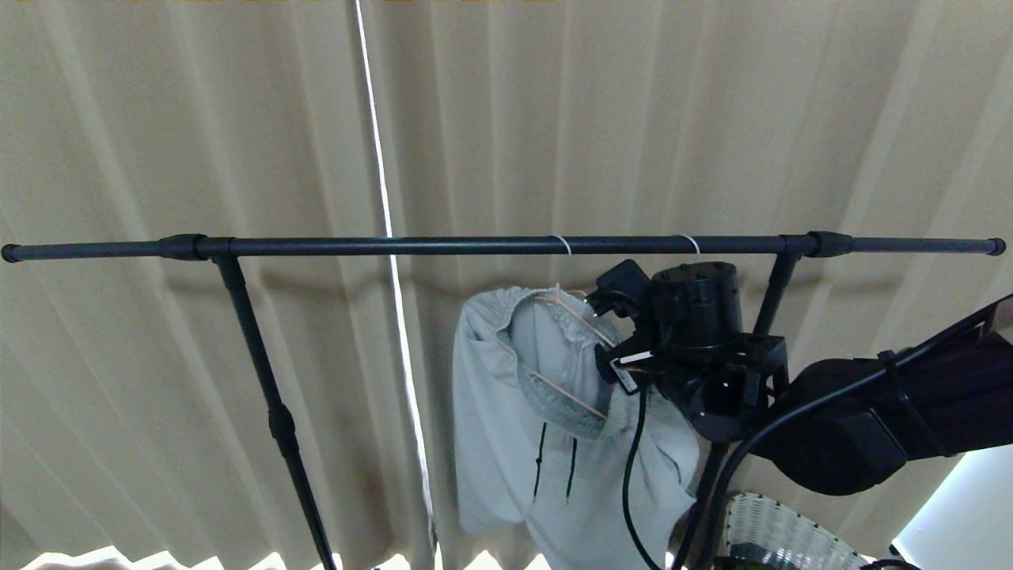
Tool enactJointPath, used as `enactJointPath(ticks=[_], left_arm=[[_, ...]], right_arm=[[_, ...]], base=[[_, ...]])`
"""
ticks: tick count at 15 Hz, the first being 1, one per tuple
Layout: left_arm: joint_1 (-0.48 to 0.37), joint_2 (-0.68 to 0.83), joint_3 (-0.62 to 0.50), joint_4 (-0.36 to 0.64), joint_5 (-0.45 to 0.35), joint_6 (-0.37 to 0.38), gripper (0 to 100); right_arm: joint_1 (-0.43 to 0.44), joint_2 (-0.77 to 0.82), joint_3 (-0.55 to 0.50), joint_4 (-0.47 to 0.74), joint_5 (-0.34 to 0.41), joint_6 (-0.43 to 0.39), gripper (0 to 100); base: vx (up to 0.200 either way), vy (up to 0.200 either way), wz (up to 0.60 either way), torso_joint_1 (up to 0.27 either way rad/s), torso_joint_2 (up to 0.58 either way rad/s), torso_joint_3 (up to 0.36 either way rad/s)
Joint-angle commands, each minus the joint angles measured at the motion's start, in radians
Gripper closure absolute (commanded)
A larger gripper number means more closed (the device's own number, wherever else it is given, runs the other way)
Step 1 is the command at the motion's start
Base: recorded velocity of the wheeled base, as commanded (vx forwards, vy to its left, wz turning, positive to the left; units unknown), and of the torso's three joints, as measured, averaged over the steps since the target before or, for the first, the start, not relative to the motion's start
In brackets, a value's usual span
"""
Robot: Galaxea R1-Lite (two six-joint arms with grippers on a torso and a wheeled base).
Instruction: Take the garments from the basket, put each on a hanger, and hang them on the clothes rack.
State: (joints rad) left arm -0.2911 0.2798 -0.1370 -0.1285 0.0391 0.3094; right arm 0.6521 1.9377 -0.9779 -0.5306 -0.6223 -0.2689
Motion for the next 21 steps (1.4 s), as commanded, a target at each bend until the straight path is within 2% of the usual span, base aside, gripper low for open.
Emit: enactJointPath(ticks=[1,5,8,9,10,11,12,14,16,21], left_arm=[[0.000,-0.007,0.002,0.000,0.001,-0.001,0],[0.000,-0.011,0.000,0.001,0.002,-0.001,0],[0.000,-0.011,0.004,0.001,0.001,-0.001,0],[0.000,-0.011,0.004,0.001,0.001,-0.001,0],[0.000,-0.011,0.004,0.001,0.001,-0.001,0],[0.001,-0.011,0.000,0.001,0.001,-0.001,0],[0.003,-0.011,0.000,0.001,0.002,-0.001,0],[0.004,-0.024,-0.006,0.007,0.065,-0.003,0],[0.009,-0.037,0.000,0.013,0.108,-0.009,0],[0.144,-0.128,-0.012,0.118,0.108,-0.062,0]], right_arm=[[0.038,0.003,0.013,0.000,0.013,0.060,0],[0.047,0.009,0.021,-0.037,0.075,0.135,0],[0.047,0.026,0.084,-0.183,0.147,0.140,0],[0.047,0.030,0.127,-0.273,0.176,0.139,0],[0.047,0.030,0.127,-0.273,0.176,0.139,0],[0.046,0.034,0.176,-0.391,0.211,0.137,0],[0.046,0.026,0.196,-0.423,0.211,0.135,0],[0.044,-0.072,0.306,-0.531,0.210,0.134,0],[0.044,-0.207,0.396,-0.552,0.210,0.134,0],[0.015,-0.542,0.591,-0.542,0.205,0.131,0]], base=[[0.000,0.000,0.00,0.000,0.00,0.000],[0.000,0.000,0.00,0.000,0.00,0.000],[0.000,0.000,0.00,0.000,0.00,0.000],[0.000,0.000,0.00,0.000,0.00,0.000],[0.000,0.000,0.00,0.000,0.00,0.000],[0.000,0.000,0.00,0.000,0.00,0.000],[0.000,0.000,0.00,0.000,0.00,0.000],[0.000,0.000,0.00,0.000,0.00,0.000],[0.000,0.000,0.00,0.000,0.00,0.000],[0.000,0.000,0.00,0.000,0.00,0.000]])
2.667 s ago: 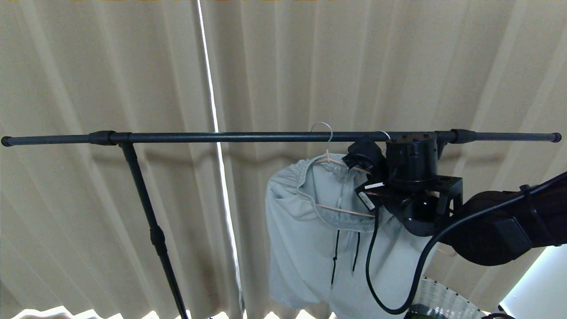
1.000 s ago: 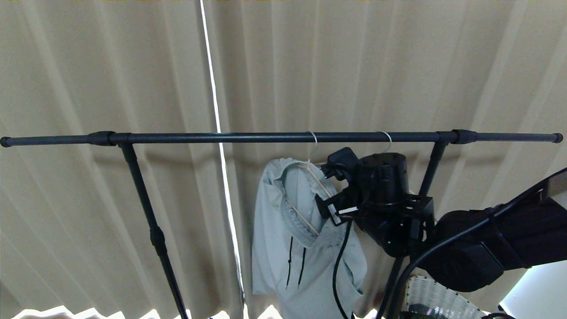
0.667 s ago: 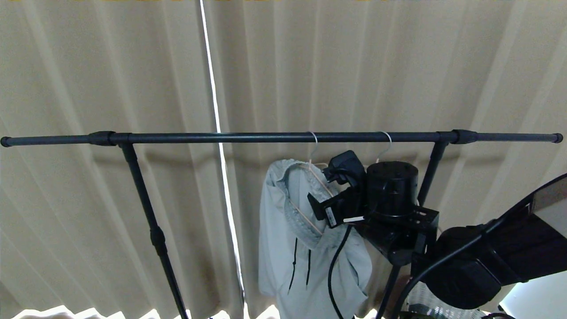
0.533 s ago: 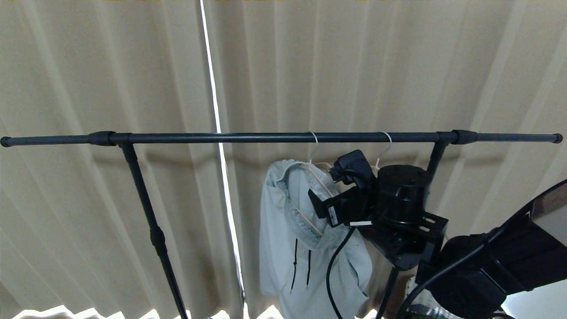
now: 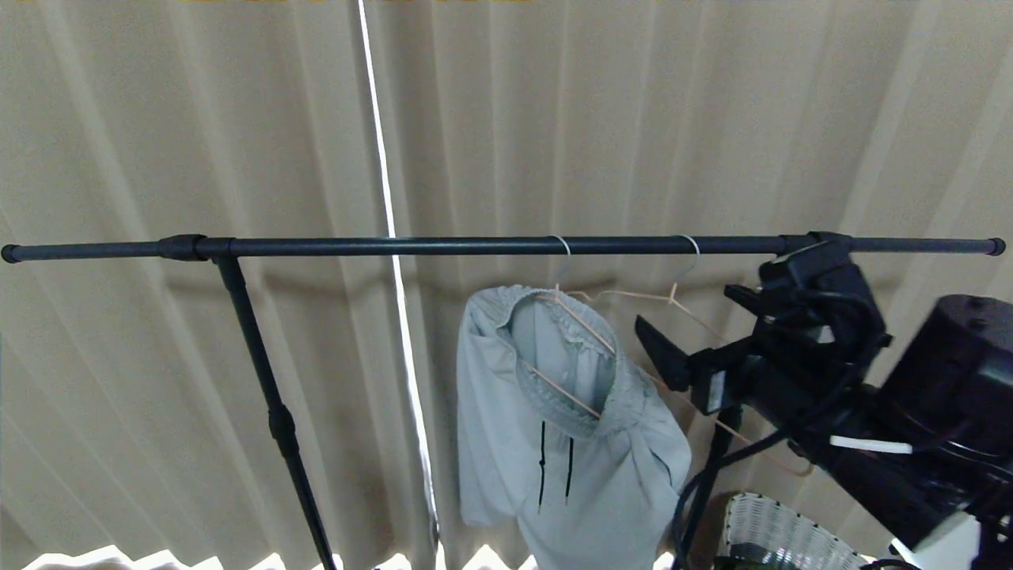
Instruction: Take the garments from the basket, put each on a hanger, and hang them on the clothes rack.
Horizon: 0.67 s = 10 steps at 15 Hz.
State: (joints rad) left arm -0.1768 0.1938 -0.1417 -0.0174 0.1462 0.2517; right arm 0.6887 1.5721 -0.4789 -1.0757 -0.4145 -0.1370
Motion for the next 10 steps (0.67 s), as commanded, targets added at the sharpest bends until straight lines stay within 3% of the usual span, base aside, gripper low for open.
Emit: enactJointPath(ticks=[1,3,5,7,8,10], left_arm=[[0.071,-0.076,-0.015,0.048,0.001,-0.028,0],[0.091,-0.090,-0.007,0.071,0.009,-0.066,0],[0.092,-0.090,-0.002,0.083,0.026,-0.124,0],[0.094,-0.090,0.021,0.106,0.029,-0.161,0],[0.109,-0.096,0.039,0.120,0.062,-0.173,0],[0.163,-0.123,0.047,0.149,0.098,-0.177,0]], right_arm=[[-0.075,-0.251,0.164,0.003,-0.003,-0.001,0],[-0.135,-0.327,0.233,0.005,-0.001,-0.001,0],[-0.247,-0.431,0.326,0.020,-0.001,-0.003,0],[-0.354,-0.541,0.364,0.149,-0.003,-0.003,0],[-0.410,-0.621,0.368,0.275,-0.003,-0.003,0],[-0.442,-0.742,0.362,0.464,-0.001,-0.001,0]], base=[[0.000,0.000,0.00,0.000,0.00,0.000],[0.000,0.000,0.00,0.000,0.00,0.000],[0.000,0.000,0.00,0.000,0.00,0.000],[0.000,0.000,0.00,0.000,0.00,0.000],[0.000,0.000,0.00,0.000,0.00,0.000],[0.000,0.000,0.00,0.000,0.00,0.000]])
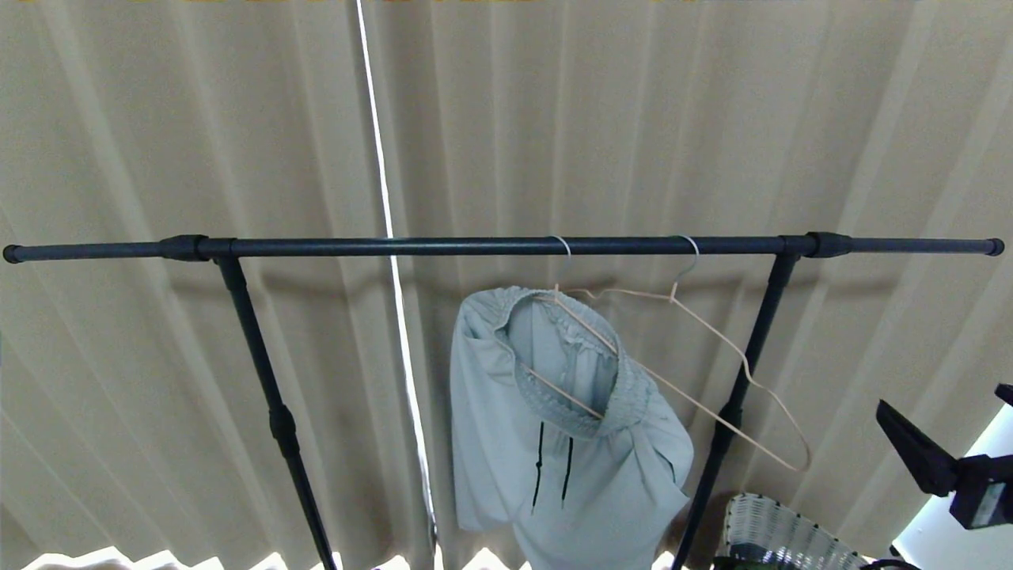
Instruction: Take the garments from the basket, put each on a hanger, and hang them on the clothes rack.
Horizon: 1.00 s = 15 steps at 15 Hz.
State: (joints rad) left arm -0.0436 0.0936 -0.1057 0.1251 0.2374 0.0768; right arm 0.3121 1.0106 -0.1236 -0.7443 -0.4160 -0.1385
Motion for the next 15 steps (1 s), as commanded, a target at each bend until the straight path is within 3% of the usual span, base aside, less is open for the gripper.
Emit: enactJointPath(ticks=[1,2,3,4,6,9,11,13,15], left_arm=[[0.062,-0.049,0.024,0.014,0.003,-0.009,0],[0.062,-0.049,0.026,0.014,0.006,-0.022,0],[0.059,-0.057,0.028,0.011,0.000,-0.025,0],[0.054,-0.071,0.029,0.011,-0.007,-0.020,0],[0.050,-0.087,0.032,0.002,-0.099,-0.017,0],[0.050,-0.089,0.083,-0.042,-0.253,-0.049,0],[0.050,-0.091,0.083,-0.062,-0.296,-0.035,0],[0.050,-0.091,0.081,-0.064,-0.360,-0.040,0],[0.050,-0.091,0.084,-0.065,-0.360,-0.029,0]], right_arm=[[-0.067,-0.322,0.010,0.318,0.000,0.002,0],[-0.067,-0.389,0.013,0.407,0.000,0.002,0],[-0.067,-0.537,0.010,0.615,0.000,0.002,0],[-0.067,-0.600,0.007,0.711,0.002,0.002,0],[-0.067,-0.762,0.002,0.895,0.000,0.002,0],[-0.071,-0.866,0.007,0.948,0.002,0.004,0],[-0.059,-0.923,0.009,0.948,0.009,0.007,0],[0.005,-0.997,0.015,0.942,0.055,0.062,0],[0.059,-1.011,0.022,0.941,0.089,0.128,0]], base=[[0.000,0.000,0.00,0.000,0.00,0.000],[0.000,0.000,0.00,0.000,0.00,0.000],[0.000,0.000,0.00,0.000,0.00,0.000],[0.000,0.000,0.00,0.000,0.00,0.000],[0.000,0.000,0.00,0.000,0.00,0.000],[0.000,0.000,0.00,0.000,0.00,0.000],[0.000,0.000,0.00,0.000,0.00,0.000],[0.000,0.000,0.00,0.000,0.00,0.000],[0.000,0.000,0.00,0.000,0.00,0.000]])
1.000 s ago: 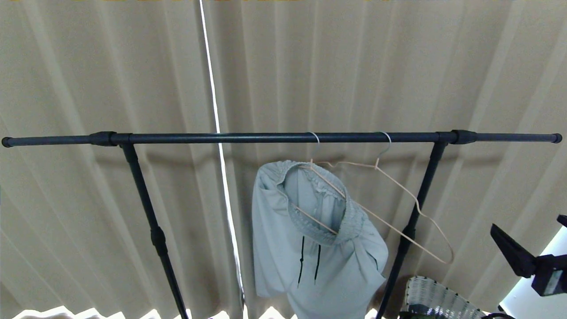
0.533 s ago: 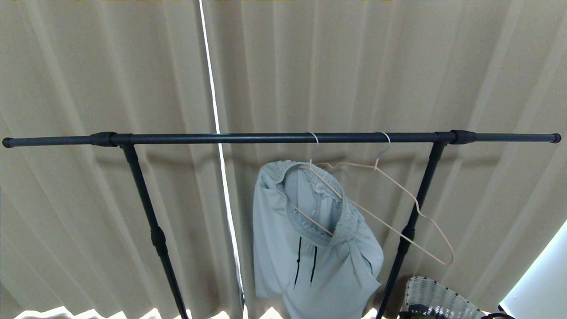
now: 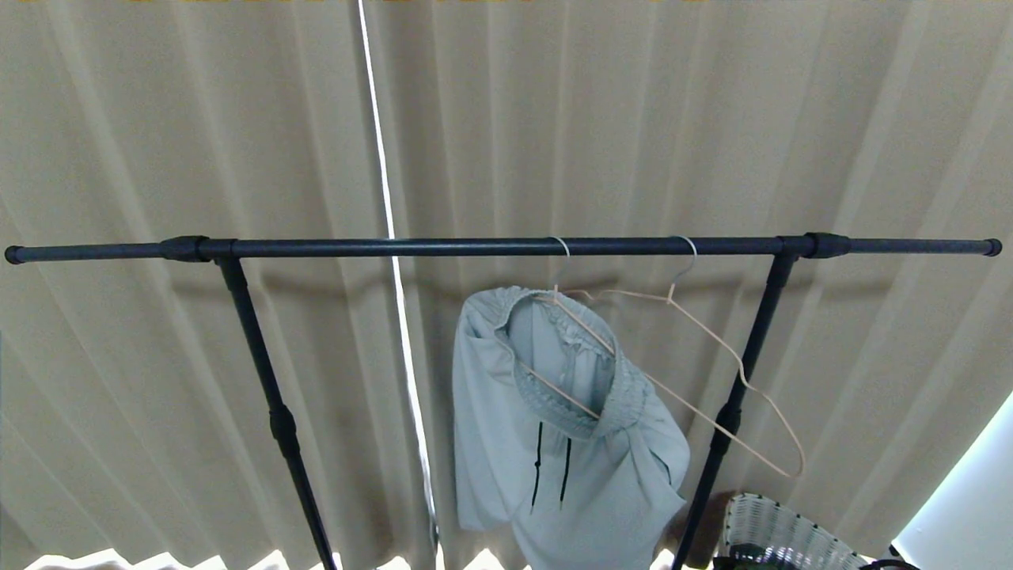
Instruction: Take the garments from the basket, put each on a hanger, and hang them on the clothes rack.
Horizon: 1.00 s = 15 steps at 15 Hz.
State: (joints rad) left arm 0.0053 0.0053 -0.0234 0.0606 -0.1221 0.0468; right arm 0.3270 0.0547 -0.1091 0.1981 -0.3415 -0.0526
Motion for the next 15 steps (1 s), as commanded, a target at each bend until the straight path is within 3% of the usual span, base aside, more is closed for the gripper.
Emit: enactJointPath(ticks=[1,5,9,13,15], left_arm=[[0.001,-0.002,0.002,-0.001,-0.001,0.002,0],[0.001,-0.002,0.000,-0.001,-0.008,0.011,0],[0.001,-0.002,0.000,-0.001,-0.010,0.008,0],[0.001,-0.002,0.002,-0.001,-0.010,0.010,0],[0.001,-0.004,0.002,-0.001,-0.008,0.011,0]], right_arm=[[0.044,-0.055,0.009,-0.002,0.021,0.076,0],[0.063,-0.055,0.008,0.001,0.039,0.102,0],[-0.163,0.128,0.005,0.009,0.036,0.103,0],[-0.322,-0.039,0.005,0.009,0.041,0.100,0],[-0.327,-0.055,0.009,0.003,-0.008,0.115,0]], base=[[0.000,0.000,0.00,0.000,0.00,0.000],[0.000,0.000,0.00,0.000,0.00,0.000],[0.000,0.000,0.00,0.000,0.00,0.000],[0.000,0.000,0.00,0.000,0.00,0.000],[0.000,0.000,0.00,0.000,0.00,0.000]])
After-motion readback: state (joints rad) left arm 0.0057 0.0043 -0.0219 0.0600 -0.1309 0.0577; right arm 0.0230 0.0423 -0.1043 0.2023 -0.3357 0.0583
